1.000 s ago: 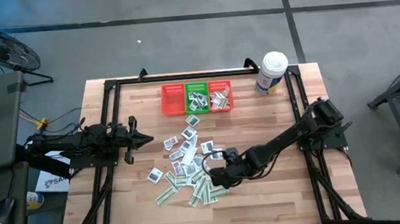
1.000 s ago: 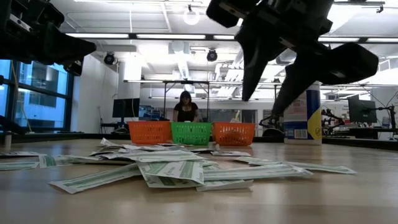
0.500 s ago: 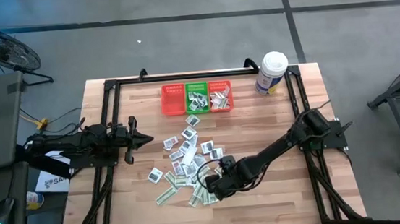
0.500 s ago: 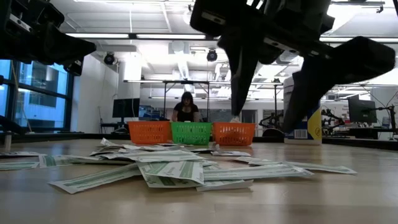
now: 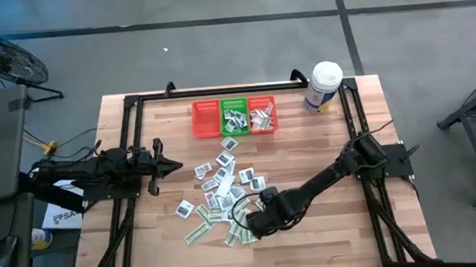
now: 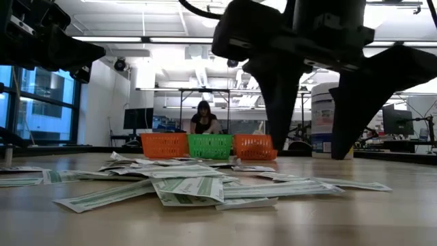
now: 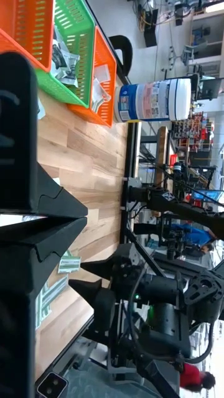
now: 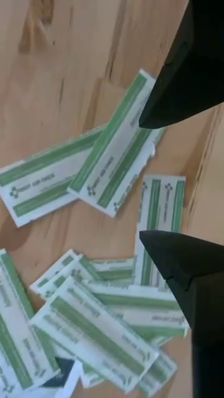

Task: Pick & Place First Aid Supplies
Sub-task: Put the bandage pack into the right orange bin

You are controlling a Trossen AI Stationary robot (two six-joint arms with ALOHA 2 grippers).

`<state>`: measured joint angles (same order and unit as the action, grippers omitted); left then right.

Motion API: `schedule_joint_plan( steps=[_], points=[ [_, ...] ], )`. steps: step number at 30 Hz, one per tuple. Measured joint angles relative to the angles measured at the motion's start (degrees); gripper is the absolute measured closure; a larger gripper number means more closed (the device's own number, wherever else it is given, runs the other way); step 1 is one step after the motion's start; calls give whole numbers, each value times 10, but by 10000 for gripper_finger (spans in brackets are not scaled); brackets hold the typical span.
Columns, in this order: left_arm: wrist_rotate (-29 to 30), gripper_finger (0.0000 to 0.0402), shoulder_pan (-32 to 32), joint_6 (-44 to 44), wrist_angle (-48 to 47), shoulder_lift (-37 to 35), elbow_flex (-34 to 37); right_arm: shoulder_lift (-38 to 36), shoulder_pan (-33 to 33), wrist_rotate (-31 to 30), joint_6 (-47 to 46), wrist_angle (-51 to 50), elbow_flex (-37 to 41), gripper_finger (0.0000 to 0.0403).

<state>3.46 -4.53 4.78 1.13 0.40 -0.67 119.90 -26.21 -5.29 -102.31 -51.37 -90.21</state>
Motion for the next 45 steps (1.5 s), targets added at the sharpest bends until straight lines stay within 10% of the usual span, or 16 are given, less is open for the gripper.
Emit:
schedule_joint_plan(
  steps=[27, 45],
  points=[
    [0, 400, 0, 0, 0, 0, 0, 61, 10, 50, 21, -26, -3, 138],
    [0, 400, 0, 0, 0, 0, 0, 64, 23, 52, 63, -26, 0, 309]
  ],
)
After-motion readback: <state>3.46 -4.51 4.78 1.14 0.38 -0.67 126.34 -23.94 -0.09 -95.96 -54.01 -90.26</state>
